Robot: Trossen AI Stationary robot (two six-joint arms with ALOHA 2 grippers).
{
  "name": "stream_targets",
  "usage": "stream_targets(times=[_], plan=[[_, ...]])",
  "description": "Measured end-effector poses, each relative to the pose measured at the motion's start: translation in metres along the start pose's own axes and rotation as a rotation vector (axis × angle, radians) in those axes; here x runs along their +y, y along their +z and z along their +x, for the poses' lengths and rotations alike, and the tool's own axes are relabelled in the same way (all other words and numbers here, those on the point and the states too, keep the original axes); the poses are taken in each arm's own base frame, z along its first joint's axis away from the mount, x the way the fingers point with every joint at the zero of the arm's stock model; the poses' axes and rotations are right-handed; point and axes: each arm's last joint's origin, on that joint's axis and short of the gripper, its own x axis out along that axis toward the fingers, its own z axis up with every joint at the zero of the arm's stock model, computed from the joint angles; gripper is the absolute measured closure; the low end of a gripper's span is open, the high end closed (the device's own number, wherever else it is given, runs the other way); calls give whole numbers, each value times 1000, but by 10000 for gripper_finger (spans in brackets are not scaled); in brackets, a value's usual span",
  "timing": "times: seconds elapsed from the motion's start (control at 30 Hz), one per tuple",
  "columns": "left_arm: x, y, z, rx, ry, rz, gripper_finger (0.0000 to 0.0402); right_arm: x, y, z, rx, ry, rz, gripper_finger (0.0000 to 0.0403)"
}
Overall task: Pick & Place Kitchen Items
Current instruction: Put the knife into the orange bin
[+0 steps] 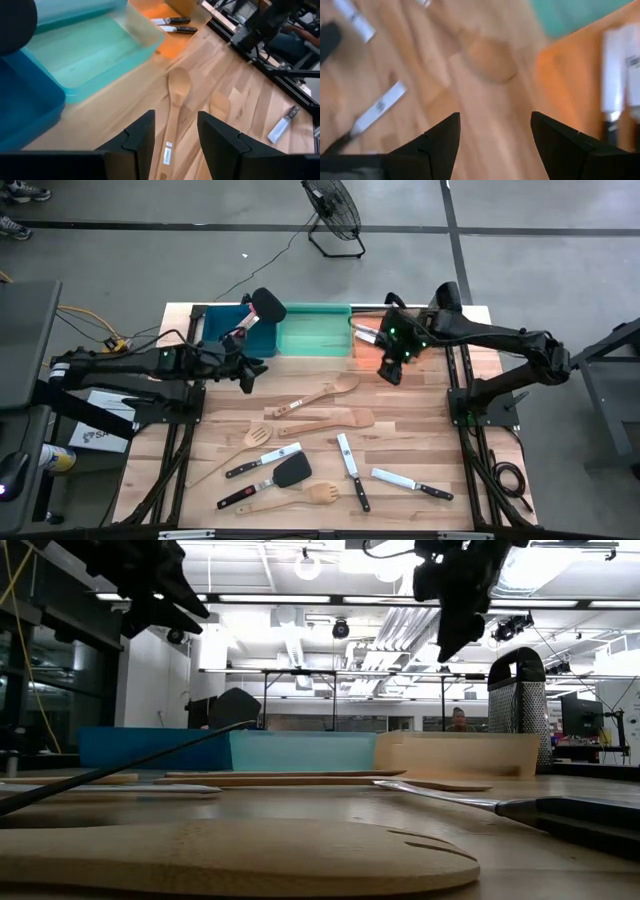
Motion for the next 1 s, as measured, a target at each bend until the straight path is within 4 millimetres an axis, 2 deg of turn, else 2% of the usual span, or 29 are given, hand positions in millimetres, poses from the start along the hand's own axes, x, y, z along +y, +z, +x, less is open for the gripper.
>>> stream_targets(times=[0.27, 0.47, 1.0], plan=[[-8, -7, 0, -17, 25, -13, 257, 47, -24, 5, 165, 54, -84, 169], [-9, -9, 4, 9, 28, -23, 257, 81, -42, 7, 219, 41, -88, 169], [-10, -11, 6, 63, -17, 43, 257, 144, -91, 0, 223, -39, 178, 169]])
